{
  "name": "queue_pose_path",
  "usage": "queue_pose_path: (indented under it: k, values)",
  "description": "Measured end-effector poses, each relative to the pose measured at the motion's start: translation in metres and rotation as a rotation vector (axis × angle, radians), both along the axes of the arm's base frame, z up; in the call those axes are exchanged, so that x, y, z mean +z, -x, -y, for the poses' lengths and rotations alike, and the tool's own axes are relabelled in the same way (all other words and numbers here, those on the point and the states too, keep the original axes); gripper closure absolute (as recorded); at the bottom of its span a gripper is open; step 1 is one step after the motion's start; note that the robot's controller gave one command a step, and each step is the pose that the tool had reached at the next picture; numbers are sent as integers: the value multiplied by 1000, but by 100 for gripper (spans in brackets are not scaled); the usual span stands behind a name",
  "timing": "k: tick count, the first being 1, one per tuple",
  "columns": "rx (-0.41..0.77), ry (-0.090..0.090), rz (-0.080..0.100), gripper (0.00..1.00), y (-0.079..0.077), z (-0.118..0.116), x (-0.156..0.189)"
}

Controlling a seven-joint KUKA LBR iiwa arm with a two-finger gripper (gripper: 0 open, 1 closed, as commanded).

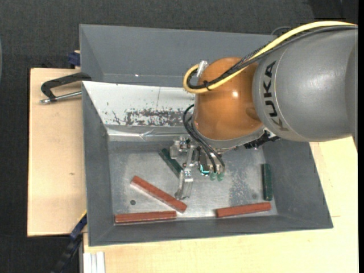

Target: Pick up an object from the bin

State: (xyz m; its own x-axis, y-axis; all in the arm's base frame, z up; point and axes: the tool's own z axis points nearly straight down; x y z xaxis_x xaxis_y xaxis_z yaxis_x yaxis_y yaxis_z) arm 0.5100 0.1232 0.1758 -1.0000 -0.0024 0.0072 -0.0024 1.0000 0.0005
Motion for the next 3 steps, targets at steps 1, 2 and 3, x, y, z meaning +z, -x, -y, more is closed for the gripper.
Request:
queue_pose_path:
  k: [1,2,3]
  values:
    - [-2,-1,9,0,-2,1,4]
    - [99,-2,12,0,1,24,-41]
    - [192,-1,10,0,-6,8,-100]
